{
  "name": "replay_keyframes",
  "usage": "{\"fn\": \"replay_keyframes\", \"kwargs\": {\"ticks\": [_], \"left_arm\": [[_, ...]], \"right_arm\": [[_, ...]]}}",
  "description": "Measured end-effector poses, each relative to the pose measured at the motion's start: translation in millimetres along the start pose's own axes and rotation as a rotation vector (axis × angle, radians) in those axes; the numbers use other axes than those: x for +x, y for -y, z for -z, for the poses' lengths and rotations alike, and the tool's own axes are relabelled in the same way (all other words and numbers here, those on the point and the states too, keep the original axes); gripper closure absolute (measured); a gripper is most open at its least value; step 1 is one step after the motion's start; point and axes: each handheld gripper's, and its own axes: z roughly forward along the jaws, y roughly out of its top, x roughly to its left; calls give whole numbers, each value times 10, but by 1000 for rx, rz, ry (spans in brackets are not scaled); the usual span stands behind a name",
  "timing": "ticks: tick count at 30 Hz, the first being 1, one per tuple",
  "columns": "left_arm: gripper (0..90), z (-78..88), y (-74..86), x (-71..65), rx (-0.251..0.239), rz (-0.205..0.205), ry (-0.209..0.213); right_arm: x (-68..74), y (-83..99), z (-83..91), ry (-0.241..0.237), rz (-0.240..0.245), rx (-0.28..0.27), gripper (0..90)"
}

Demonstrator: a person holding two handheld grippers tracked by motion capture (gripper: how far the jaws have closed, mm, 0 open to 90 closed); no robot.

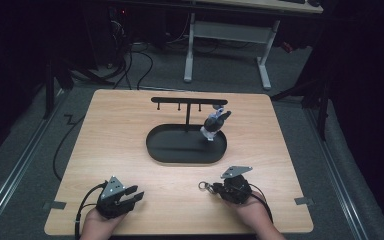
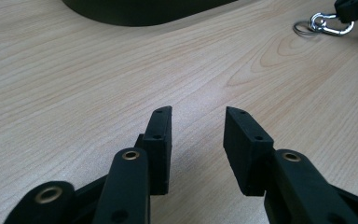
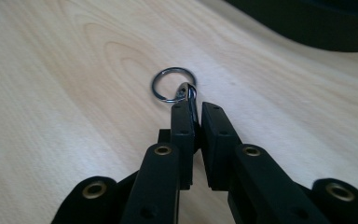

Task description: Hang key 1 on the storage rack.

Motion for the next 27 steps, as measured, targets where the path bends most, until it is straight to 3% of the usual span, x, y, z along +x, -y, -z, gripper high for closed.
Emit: {"fn": "replay_keyframes", "kwargs": {"ticks": [5, 8, 17, 27], "left_arm": [[628, -3, 0, -1, 1, 0, 2], [628, -5, 0, -4, 3, -4, 3], [627, -11, 0, -22, 7, -7, 4], [626, -4, -2, -12, 8, -11, 6]], "right_arm": [[-80, 26, 95, 63, 17, 14, 853], [-66, 70, 126, 76, 43, 33, 853], [-69, 56, 125, 36, 15, 60, 847], [-75, -94, 50, 20, 19, 250, 829]]}}
